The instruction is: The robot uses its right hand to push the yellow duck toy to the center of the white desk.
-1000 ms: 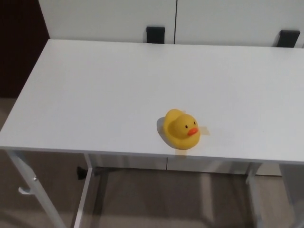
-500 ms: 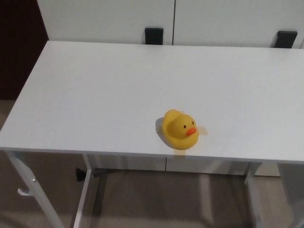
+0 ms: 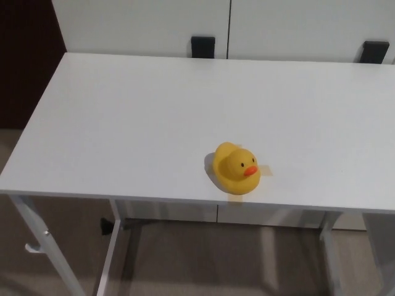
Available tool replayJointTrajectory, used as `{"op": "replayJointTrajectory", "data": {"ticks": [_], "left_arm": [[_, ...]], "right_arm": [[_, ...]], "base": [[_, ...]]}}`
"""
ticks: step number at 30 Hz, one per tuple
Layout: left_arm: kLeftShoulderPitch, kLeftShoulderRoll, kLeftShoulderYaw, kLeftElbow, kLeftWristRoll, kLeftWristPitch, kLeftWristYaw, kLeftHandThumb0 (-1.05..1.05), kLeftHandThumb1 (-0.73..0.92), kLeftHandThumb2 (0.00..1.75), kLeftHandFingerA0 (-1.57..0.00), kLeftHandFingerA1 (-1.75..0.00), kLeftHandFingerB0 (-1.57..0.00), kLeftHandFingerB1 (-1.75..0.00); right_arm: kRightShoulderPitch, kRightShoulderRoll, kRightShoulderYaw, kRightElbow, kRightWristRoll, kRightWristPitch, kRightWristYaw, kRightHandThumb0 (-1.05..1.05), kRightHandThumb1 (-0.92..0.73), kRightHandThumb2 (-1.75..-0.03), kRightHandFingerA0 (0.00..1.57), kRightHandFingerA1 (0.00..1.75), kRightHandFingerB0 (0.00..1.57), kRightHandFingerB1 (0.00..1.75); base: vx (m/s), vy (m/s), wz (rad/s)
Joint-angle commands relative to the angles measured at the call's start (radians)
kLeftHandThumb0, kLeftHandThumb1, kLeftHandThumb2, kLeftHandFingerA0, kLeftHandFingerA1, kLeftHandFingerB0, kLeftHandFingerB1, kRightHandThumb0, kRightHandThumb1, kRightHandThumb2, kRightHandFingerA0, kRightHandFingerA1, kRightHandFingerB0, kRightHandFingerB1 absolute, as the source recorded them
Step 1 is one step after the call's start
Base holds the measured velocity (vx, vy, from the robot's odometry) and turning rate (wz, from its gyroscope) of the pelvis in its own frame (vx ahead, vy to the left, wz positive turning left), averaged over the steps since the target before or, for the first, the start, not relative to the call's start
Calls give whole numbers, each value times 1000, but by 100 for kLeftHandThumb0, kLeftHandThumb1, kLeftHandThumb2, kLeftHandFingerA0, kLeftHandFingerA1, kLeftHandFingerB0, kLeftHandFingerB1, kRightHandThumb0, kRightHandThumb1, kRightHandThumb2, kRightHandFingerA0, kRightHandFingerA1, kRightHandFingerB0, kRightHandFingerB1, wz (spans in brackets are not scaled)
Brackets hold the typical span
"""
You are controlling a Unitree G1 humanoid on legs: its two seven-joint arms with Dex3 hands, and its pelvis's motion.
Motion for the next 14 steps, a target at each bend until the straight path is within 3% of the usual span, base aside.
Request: {"op": "replayJointTrajectory", "data": {"ticks": [1,3,4,7,8,14], "left_arm": [[-15,26,14,3,-18,2,-13,7,-4,96,-135,-123,-129,-119],[-12,26,16,2,-20,1,-15,7,-4,96,-135,-123,-129,-119],[-16,27,15,5,-18,5,-14,39,-39,175,-132,-105,-129,-111],[-18,28,15,7,-17,7,-14,39,-39,175,-132,-105,-129,-111],[-14,22,19,7,-20,6,-12,9,-2,97,-134,-122,-128,-118],[-21,18,21,6,-19,16,-10,8,1,98,-134,-122,-128,-118]], "right_arm": [[-10,7,0,-8,71,22,89,-6,-45,-105,105,53,82,54],[-6,7,4,-14,73,25,92,-6,-45,-105,105,53,82,54],[-7,11,-1,-19,86,28,104,-9,-46,-105,103,56,81,56],[-7,12,-2,-23,93,30,109,-9,-46,-105,103,56,81,56],[-15,0,5,3,85,28,105,-7,-47,-103,103,54,83,55],[-32,-4,4,-9,96,55,93,-8,-52,-95,103,55,82,57]], "base": [[0,0,0],[0,0,0],[0,0,0],[0,0,0],[0,0,0],[0,0,0]]}}
